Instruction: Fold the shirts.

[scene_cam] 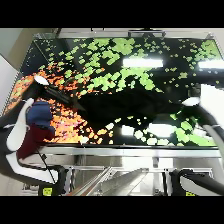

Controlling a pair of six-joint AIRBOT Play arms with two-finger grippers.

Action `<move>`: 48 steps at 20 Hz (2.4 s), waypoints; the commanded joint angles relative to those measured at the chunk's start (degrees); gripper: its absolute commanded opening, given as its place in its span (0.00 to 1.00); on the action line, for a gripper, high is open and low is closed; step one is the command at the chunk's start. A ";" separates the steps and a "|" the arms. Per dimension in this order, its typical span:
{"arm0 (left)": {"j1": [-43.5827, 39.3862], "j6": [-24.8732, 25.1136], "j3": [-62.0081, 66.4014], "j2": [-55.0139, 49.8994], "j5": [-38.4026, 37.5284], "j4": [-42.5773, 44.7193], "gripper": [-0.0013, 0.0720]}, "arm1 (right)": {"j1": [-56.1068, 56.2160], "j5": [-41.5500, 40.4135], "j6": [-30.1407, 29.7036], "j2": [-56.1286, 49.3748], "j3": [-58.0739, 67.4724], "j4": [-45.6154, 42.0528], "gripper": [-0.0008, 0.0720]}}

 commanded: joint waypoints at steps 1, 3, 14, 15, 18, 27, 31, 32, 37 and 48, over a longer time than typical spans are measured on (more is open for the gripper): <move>2.34 0.59 8.09 10.43 -4.68 -15.10 0.03 | -8.87 8.37 5.33 15.80 14.01 1.14 0.03; 4.66 0.63 14.29 17.64 -4.46 -26.86 0.05 | -16.74 10.62 8.28 22.80 25.40 1.14 0.03; 28.44 -0.79 38.29 32.24 2.71 -32.52 0.06 | -35.76 13.77 13.44 26.77 48.85 1.16 0.03; 25.68 -1.05 38.29 29.27 1.64 -31.56 0.06 | -34.36 14.27 12.72 24.41 46.82 1.14 0.03; 12.66 -2.23 38.27 16.92 -2.73 -23.15 0.06 | -25.07 13.84 8.74 17.00 36.92 -1.68 0.03; -0.26 4.37 26.40 -22.82 4.85 -4.50 0.05 | -7.28 -11.34 0.79 -21.07 20.22 -11.15 0.04; 3.82 1.75 36.44 -35.58 7.17 -4.85 0.19 | -6.58 -16.28 -6.32 -31.08 22.29 1.77 0.08; 4.83 0.68 39.95 -36.68 4.92 -4.96 0.57 | -7.04 -15.93 -6.47 -30.93 23.26 2.23 0.29; 11.19 -1.49 41.24 -28.37 -1.97 -1.64 0.99 | -13.86 -2.95 -1.09 -22.80 26.56 -1.84 0.36; 12.04 0.44 -7.50 -0.79 7.96 28.22 0.99 | -18.16 -3.58 5.55 0.44 -14.51 -15.52 0.66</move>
